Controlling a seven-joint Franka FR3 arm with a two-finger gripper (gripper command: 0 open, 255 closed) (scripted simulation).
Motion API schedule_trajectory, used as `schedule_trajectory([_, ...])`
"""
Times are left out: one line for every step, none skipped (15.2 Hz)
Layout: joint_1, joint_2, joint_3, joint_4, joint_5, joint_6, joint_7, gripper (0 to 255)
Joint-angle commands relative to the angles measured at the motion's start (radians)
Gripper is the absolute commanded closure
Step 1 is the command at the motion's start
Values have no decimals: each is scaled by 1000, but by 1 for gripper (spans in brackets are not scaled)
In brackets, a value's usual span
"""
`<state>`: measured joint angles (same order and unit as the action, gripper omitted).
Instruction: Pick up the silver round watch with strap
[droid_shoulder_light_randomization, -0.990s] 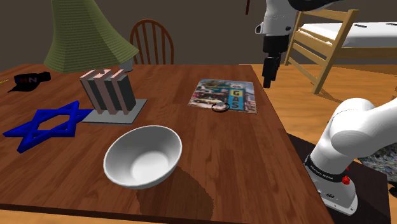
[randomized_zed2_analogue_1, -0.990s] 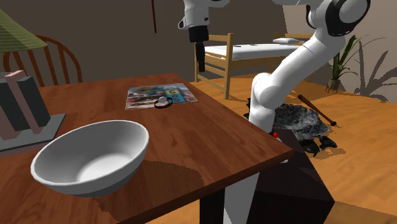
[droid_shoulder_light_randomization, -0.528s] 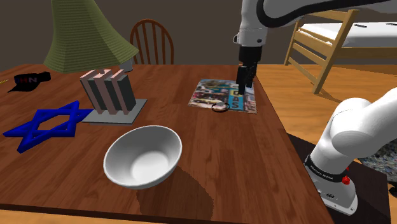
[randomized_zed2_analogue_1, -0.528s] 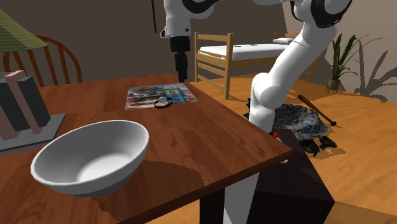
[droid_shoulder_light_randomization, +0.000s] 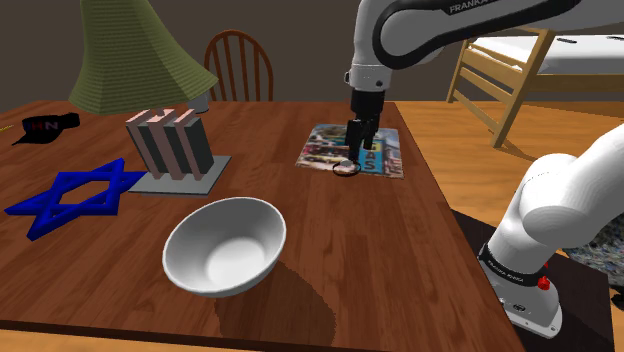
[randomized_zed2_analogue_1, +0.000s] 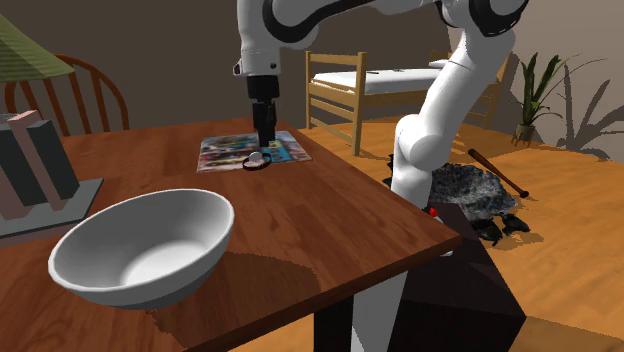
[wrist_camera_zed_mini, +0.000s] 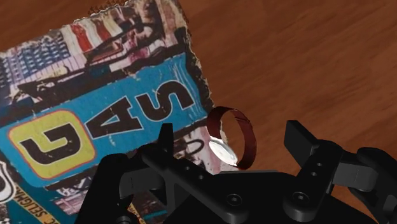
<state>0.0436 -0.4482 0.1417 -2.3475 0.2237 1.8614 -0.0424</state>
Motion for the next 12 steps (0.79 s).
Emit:
schedule_trajectory([1, 6, 3, -22, 3, 29, -3, 0])
schedule_trajectory([1, 9, 4, -33, 4, 43, -5, 0])
schedule_trajectory([2, 12, 5, -44, 5, 57, -7, 0])
schedule_trajectory([2, 14, 5, -50, 6, 65, -8, 0])
schedule_trajectory([2, 14, 5, -50, 6, 65, -8, 0])
schedule_trajectory([2, 16, 5, -48, 6, 65, -8, 255])
schedule_trajectory([2, 15, 6, -48, 6, 64, -8, 255])
schedule_trajectory([2, 15, 6, -48, 6, 64, -8, 255])
schedule_trajectory([2, 15, 6, -48, 6, 64, -7, 255])
schedule_trajectory([2, 16, 6, -48, 6, 64, -7, 255])
schedule_trajectory([2, 15, 6, -48, 6, 64, -8, 255])
schedule_trajectory([2, 15, 6, -48, 6, 64, -8, 255])
